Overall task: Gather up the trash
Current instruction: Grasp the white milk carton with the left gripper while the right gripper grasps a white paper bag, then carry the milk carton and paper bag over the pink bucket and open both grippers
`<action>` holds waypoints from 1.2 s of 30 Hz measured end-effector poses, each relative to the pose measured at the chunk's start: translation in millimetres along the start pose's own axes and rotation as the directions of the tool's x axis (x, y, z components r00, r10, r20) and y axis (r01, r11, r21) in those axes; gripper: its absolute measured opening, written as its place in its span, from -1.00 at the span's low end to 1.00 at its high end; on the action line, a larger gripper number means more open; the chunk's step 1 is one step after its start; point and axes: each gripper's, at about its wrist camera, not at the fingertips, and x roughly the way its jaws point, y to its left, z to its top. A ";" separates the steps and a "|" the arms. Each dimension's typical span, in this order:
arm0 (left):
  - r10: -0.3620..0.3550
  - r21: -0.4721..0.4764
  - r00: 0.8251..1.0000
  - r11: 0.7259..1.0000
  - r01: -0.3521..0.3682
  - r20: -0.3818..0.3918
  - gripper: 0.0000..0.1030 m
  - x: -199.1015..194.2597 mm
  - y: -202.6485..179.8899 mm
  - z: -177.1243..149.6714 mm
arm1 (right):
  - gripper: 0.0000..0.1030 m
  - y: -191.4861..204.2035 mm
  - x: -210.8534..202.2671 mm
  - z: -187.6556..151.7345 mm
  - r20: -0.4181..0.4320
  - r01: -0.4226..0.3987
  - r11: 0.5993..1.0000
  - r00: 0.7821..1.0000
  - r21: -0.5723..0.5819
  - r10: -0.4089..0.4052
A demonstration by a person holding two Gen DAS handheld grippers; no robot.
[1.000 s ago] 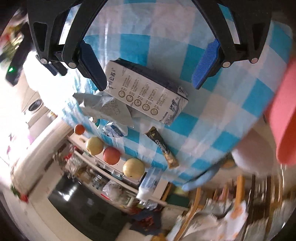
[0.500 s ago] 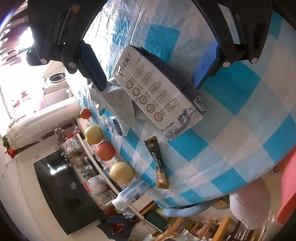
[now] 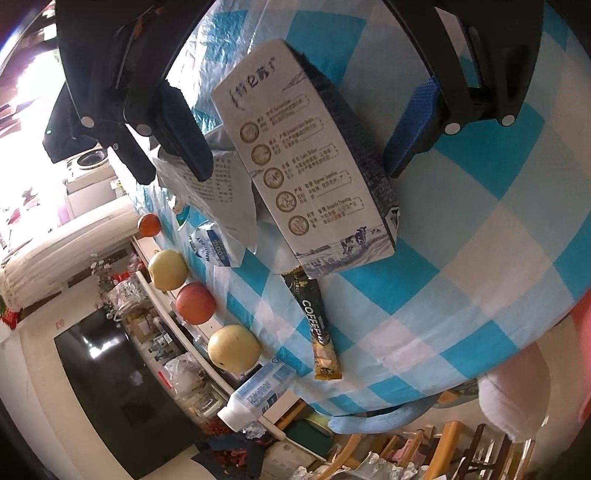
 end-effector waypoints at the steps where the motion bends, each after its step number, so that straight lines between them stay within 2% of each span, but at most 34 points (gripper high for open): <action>1: 0.007 0.009 1.000 1.000 -0.007 -0.001 0.82 1.6 -0.8 0.2 | 0.63 1.1 1.2 -0.2 -0.002 0.003 1.000 1.000 -0.007 -0.003; 3: 0.018 0.029 1.000 0.999 -0.018 0.004 0.81 4.2 -2.8 1.0 | 0.58 2.8 4.4 -1.6 -0.014 0.010 1.000 1.000 -0.019 -0.011; 4: 0.026 0.041 1.000 0.999 -0.027 0.007 0.81 5.3 -4.3 1.4 | 0.48 2.9 6.0 -2.3 -0.021 0.013 1.000 1.000 -0.022 -0.013; 6: 0.048 0.070 0.999 0.996 -0.049 0.011 0.69 7.4 -7.7 1.1 | 0.40 2.2 9.8 -3.5 -0.032 0.021 0.999 0.999 -0.026 -0.022; 7: 0.069 0.096 0.997 0.993 -0.071 0.015 0.66 8.5 -10.1 0.8 | 0.27 3.0 9.5 -3.7 -0.028 0.026 0.999 0.999 -0.034 -0.027; 9: 0.089 0.121 0.996 0.988 -0.090 0.018 0.51 9.5 -11.9 0.9 | 0.15 5.2 8.7 -2.9 -0.025 0.022 0.999 0.999 -0.044 -0.023; 11: 0.087 0.132 0.996 0.987 -0.088 0.013 0.48 9.2 -10.6 2.5 | 0.02 10.4 6.9 -2.8 -0.012 0.047 0.996 0.999 -0.075 -0.048; 13: 0.080 0.134 0.997 0.988 -0.080 0.007 0.41 8.3 -7.7 4.4 | -0.19 14.8 6.0 -2.8 -0.003 0.064 0.993 0.998 -0.103 -0.065; 19: 0.057 0.138 0.998 0.989 -0.056 -0.001 0.36 5.6 -1.1 7.6 | -0.37 31.9 0.2 -7.7 0.024 0.098 0.972 0.995 -0.212 -0.095; 25: 0.036 0.141 0.999 0.989 -0.038 0.021 0.35 -7.7 4.1 12.6 | -0.50 43.7 -10.4 -8.1 0.059 0.104 0.958 0.994 -0.267 -0.091; 36: 0.035 0.183 0.996 0.982 -0.050 0.083 0.35 -35.8 13.3 21.4 | -0.53 77.6 -36.6 -19.2 0.155 0.139 0.912 0.984 -0.386 -0.085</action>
